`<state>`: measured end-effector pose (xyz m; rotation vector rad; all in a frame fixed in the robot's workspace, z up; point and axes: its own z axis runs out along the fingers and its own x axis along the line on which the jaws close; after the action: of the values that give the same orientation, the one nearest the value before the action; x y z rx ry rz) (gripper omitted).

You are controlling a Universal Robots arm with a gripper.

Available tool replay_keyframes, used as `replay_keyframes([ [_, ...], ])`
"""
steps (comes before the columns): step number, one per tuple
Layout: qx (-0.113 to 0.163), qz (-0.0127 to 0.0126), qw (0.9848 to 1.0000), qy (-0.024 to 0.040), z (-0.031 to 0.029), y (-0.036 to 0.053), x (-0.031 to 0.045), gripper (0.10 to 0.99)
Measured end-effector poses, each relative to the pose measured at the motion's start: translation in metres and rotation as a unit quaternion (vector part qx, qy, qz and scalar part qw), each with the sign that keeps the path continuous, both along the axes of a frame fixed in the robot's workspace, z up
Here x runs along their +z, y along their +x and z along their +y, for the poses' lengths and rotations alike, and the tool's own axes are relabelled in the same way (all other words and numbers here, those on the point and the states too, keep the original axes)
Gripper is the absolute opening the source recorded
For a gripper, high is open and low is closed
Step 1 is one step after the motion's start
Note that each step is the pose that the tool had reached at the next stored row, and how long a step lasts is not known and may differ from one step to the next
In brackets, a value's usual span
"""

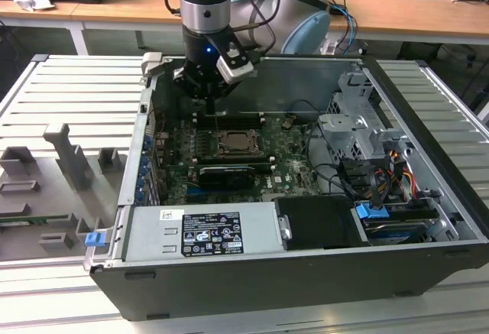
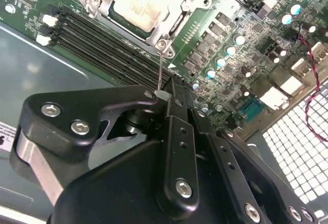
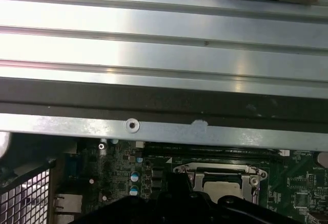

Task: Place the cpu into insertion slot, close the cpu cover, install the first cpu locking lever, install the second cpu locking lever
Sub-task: 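Install the first cpu locking lever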

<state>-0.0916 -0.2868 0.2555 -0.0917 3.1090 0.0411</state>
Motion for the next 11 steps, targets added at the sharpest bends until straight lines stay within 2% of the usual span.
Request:
replay_keyframes([
  [11,0.0,0.0,1.0,-0.0001,0.0,0.0092,-0.0001,0.106],
])
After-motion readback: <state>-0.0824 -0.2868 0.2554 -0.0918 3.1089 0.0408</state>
